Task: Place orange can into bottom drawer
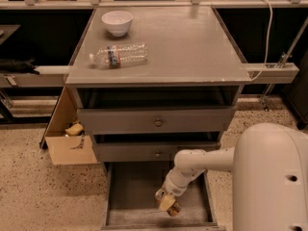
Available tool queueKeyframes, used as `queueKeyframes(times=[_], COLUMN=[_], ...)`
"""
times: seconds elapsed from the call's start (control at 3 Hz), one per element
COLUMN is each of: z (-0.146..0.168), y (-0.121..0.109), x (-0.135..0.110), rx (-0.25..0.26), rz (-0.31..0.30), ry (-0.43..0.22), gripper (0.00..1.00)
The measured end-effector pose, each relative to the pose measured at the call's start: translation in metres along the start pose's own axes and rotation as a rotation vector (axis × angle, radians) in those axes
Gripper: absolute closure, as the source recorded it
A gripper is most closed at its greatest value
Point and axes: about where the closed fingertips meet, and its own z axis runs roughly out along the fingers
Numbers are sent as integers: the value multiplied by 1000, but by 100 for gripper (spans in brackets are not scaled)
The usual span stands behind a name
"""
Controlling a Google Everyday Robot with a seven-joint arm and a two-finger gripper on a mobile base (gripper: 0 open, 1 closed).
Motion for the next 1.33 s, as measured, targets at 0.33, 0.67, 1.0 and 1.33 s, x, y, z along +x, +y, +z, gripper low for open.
queueKeyframes(times=[0.33, 0.67, 1.0, 1.33], z=[0, 22, 60, 79], y=[0, -9, -29, -37], x=[0, -2, -6, -8], rx=[0, 0, 24, 36], rz=[0, -4, 8, 11], ry=[0, -16, -80, -162], gripper=[100, 100, 100, 100])
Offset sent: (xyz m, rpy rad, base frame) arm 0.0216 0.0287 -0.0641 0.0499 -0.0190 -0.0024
